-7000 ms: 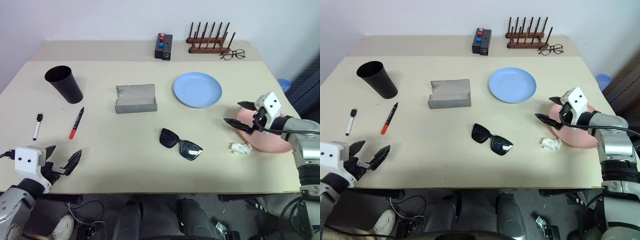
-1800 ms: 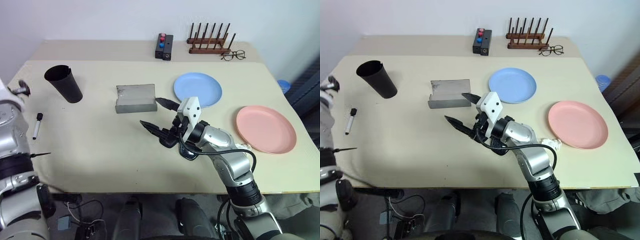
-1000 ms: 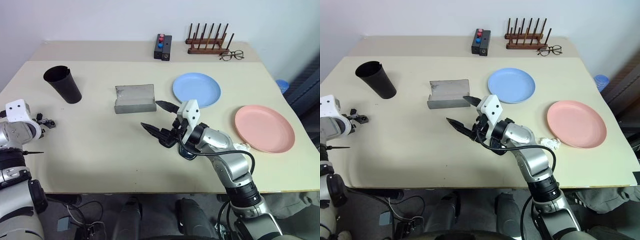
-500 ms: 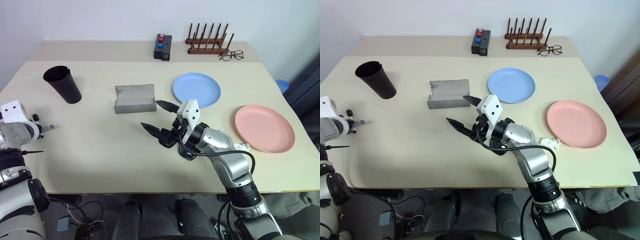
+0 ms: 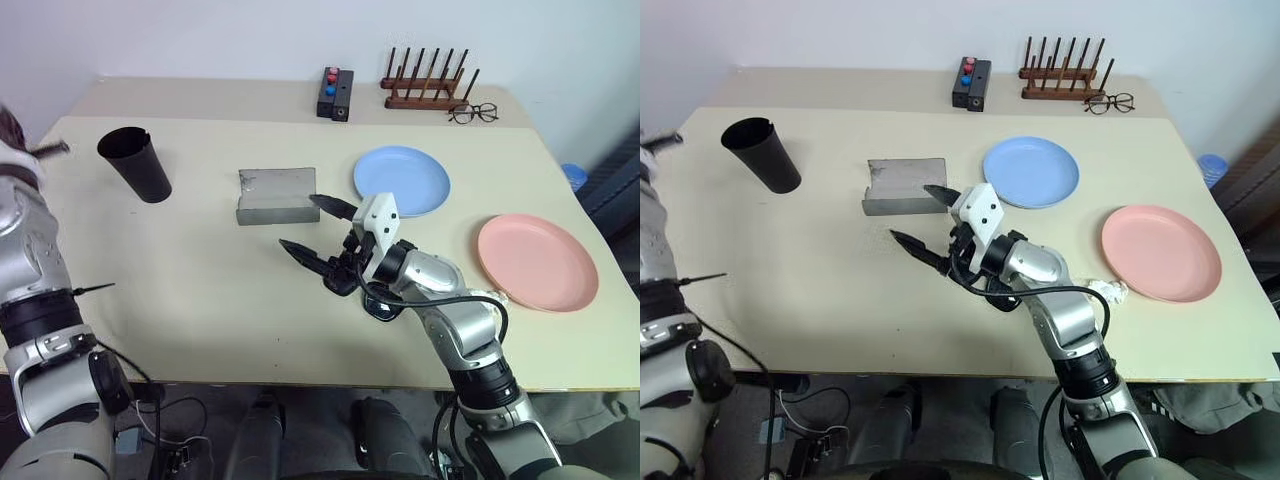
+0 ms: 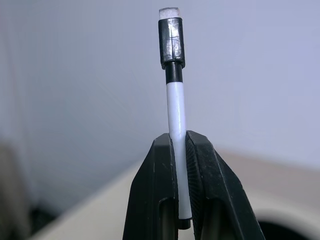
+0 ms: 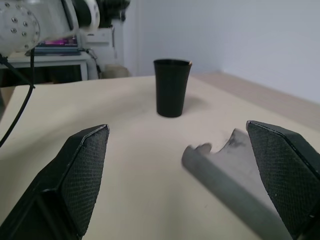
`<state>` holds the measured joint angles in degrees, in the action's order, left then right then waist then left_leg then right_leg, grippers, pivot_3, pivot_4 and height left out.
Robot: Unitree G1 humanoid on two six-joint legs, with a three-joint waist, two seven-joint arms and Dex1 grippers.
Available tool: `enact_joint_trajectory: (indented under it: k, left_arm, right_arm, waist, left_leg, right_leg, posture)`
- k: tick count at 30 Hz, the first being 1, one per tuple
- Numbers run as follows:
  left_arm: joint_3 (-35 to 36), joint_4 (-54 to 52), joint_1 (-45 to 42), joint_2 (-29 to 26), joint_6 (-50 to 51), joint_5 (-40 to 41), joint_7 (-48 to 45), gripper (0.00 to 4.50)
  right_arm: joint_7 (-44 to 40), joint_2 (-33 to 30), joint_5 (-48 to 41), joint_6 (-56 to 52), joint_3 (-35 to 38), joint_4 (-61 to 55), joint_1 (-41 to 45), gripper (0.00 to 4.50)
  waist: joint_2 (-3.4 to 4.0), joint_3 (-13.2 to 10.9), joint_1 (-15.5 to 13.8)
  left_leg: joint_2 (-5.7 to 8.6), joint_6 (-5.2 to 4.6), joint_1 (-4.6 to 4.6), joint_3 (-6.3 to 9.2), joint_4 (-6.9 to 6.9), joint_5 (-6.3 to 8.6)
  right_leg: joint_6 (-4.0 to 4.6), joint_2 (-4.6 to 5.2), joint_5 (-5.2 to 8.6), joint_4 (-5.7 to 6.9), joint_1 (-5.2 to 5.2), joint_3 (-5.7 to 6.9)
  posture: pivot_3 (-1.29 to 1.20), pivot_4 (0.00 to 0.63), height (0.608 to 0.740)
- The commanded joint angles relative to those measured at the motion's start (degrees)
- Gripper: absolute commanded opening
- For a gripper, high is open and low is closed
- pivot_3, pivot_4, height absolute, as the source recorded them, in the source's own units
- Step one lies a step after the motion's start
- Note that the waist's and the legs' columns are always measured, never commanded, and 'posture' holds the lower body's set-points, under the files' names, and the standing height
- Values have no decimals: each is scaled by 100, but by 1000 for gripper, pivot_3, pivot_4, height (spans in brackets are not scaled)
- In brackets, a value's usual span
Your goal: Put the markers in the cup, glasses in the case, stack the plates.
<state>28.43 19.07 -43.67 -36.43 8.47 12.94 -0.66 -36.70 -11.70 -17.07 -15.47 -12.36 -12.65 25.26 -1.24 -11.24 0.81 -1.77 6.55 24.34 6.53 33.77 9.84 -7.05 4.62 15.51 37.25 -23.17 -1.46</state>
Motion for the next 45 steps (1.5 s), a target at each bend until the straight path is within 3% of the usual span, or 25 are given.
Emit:
enact_joint_trajectory:
  k: [1,6,12,30,33,36,45]
  left_arm:
    - [-354,596,-510,14,-455,-229,-95,37]
    - [-850,2252,-1288,105,-1255,-648,-102,37]
    - [-1182,3539,-1564,183,-2158,-972,-35,37]
    - [-1309,4298,-1367,362,-2647,-1017,36,37]
    - [-1341,4302,-1344,381,-2643,-1077,136,1090]
    - [-1354,4294,-1330,397,-2641,-1094,170,2505]
    - [-1333,4233,-1276,443,-2626,-1069,217,2505]
  right_arm:
    - [51,129,15,267,92,37,163,4500]
    - [91,246,59,416,61,130,241,4500]
    - [197,272,78,491,121,80,222,4500]
    - [225,305,-39,516,180,-1,201,4500]
    - [212,304,-45,519,177,1,200,4500]
    - [204,304,-47,515,174,-6,192,4500]
    - [214,309,-38,493,158,-41,159,4500]
  waist:
    - [0,0,-1]
    - [0,0,29]
    - [1,-1,54]
    - [1,-1,29]
    - [1,-1,29]
    - [1,-1,29]
    - [1,-1,29]
  left_leg:
    - [0,0,0,0,0,0]
    - [0,-1,2,0,0,-1]
    - [0,-1,2,0,-10,0]
    - [0,-1,3,0,-10,-1]
    - [0,0,3,0,-10,-1]
    - [0,0,3,0,-10,-1]
    - [0,0,3,0,-10,-1]
  right_leg:
    - [0,-1,0,0,1,1]
    - [-3,-2,-1,-2,-1,1]
    - [-5,-2,0,-1,-7,1]
    - [-5,-2,0,-1,-6,2]
    - [-5,-2,0,-1,-6,2]
    - [-5,-2,0,-1,-6,2]
    - [-5,-2,0,-1,-6,2]
  posture:
    - [0,150,740]
    - [0,150,740]
    - [0,150,740]
    - [0,150,740]
    - [0,150,740]
    - [0,150,740]
    - [0,150,740]
